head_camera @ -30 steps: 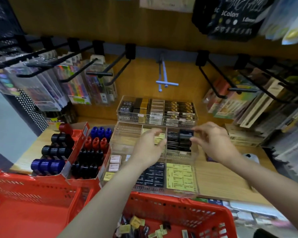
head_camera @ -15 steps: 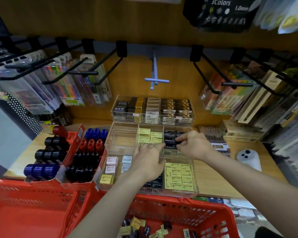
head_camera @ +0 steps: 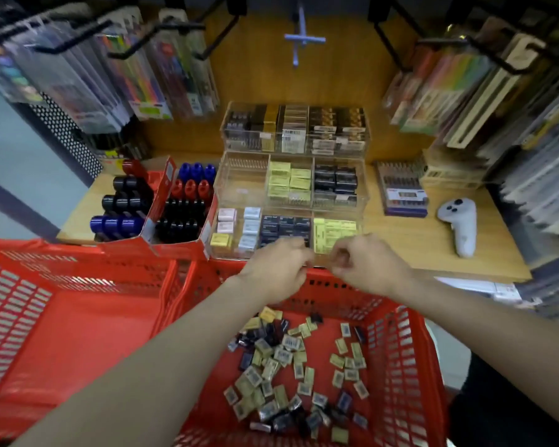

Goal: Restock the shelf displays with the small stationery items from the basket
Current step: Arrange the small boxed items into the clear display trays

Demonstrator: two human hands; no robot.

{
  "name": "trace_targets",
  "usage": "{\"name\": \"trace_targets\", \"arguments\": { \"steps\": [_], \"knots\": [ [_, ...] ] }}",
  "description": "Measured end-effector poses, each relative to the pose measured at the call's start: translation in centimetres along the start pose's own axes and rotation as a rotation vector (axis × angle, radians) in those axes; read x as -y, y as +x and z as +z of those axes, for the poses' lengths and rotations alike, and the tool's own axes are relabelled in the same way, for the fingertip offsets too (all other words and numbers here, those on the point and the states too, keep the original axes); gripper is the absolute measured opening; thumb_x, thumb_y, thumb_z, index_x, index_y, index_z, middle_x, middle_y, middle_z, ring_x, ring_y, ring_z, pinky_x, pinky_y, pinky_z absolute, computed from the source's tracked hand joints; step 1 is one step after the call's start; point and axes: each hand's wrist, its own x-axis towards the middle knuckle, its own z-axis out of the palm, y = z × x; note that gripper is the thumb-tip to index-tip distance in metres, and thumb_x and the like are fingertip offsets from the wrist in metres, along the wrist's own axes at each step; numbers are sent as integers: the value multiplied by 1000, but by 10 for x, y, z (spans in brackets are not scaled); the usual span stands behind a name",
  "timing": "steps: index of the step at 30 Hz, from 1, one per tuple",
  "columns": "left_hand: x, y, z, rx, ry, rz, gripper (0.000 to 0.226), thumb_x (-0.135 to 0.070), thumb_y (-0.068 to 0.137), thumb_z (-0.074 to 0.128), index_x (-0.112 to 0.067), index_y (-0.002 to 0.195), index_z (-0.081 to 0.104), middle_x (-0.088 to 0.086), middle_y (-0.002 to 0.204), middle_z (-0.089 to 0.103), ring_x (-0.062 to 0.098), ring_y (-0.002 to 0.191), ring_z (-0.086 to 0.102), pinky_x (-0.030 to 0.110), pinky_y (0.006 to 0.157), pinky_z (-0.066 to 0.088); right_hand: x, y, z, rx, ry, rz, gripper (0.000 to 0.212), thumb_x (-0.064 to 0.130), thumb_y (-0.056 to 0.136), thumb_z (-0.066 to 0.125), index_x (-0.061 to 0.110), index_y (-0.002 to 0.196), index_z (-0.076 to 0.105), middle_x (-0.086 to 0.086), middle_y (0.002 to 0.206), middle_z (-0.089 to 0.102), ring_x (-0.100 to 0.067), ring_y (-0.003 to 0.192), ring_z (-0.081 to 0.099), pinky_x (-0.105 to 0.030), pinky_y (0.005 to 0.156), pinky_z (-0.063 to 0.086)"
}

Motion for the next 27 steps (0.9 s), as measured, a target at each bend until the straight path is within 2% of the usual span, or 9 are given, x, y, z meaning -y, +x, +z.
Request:
{"name": "trace_targets", "arguments": {
  "steps": [3, 7, 9, 11, 13, 15, 18, 24, 27],
  "knots": [
    [3, -37, 33, 308, -22, -89, 26, -17, 92, 54, -20, 113, 68, 1, 115, 68, 24, 107, 62, 35, 88, 51, -9, -24, 45, 320, 102, 186, 3, 23, 84, 72, 21, 84, 73, 5, 82, 71, -5, 66, 66, -14, 59, 49],
    [17, -65, 85, 454, -217, -301, 28, -13, 94, 57, -18, 119, 68, 3, 119, 68, 20, 111, 61, 25, 91, 47, -27, -54, 110, 404, 284, 397, 8, 23, 85, 67, 21, 78, 70, 11, 60, 68, 4, 50, 61, -6, 44, 42],
    [26, -72, 111, 431, -329, -420, 29, -12, 94, 58, -16, 121, 66, 4, 120, 67, 21, 113, 61, 25, 91, 44, -31, -64, 139, 423, 332, 419, 9, 23, 87, 65, 18, 93, 71, 10, 65, 68, -3, 67, 68, -12, 55, 46],
    [39, -78, 138, 428, -363, -491, 32, -12, 95, 57, -15, 126, 62, 9, 122, 65, 23, 108, 62, 31, 91, 47, -32, -70, 165, 461, 364, 428, 20, 26, 89, 66, 22, 108, 64, 3, 90, 70, -16, 88, 70, -19, 67, 49],
    [52, -83, 163, 473, -372, -521, 37, -10, 94, 56, -17, 131, 54, 12, 113, 63, 22, 87, 62, 34, 76, 48, -29, -69, 188, 505, 319, 378, 33, 28, 89, 66, 23, 121, 57, -4, 109, 68, -21, 100, 67, -26, 78, 52],
    [66, -86, 188, 500, -375, -543, 37, -11, 94, 55, -14, 130, 50, 17, 108, 59, 29, 89, 63, 37, 73, 45, -23, -64, 212, 490, 260, 304, 48, 28, 89, 67, 25, 134, 50, -7, 125, 59, -25, 115, 59, -34, 91, 51],
    [83, -89, 216, 370, -434, -653, 38, -12, 90, 63, -11, 127, 56, 13, 119, 61, 29, 109, 62, 30, 82, 47, -11, -48, 242, 408, 171, 241, 64, 26, 90, 67, 33, 145, 35, -2, 148, 32, -26, 134, 36, -38, 101, 43],
    [99, -86, 228, 139, -756, -825, 33, 2, 93, 53, -10, 123, 58, 4, 111, 59, 14, 100, 55, 1, 65, 38, 4, -20, 284, 309, -73, 75, 68, 25, 89, 66, 24, 147, 30, -10, 153, 19, -31, 136, 29, -43, 108, 35],
    [106, -79, 224, 53, -834, -866, 28, 5, 96, 49, -6, 119, 59, 7, 113, 60, 18, 103, 59, 11, 83, 45, 5, -20, 290, 304, -8, 56, 61, 26, 89, 66, 20, 143, 37, -7, 150, 26, -28, 132, 35, -38, 105, 42]
  ]
}}
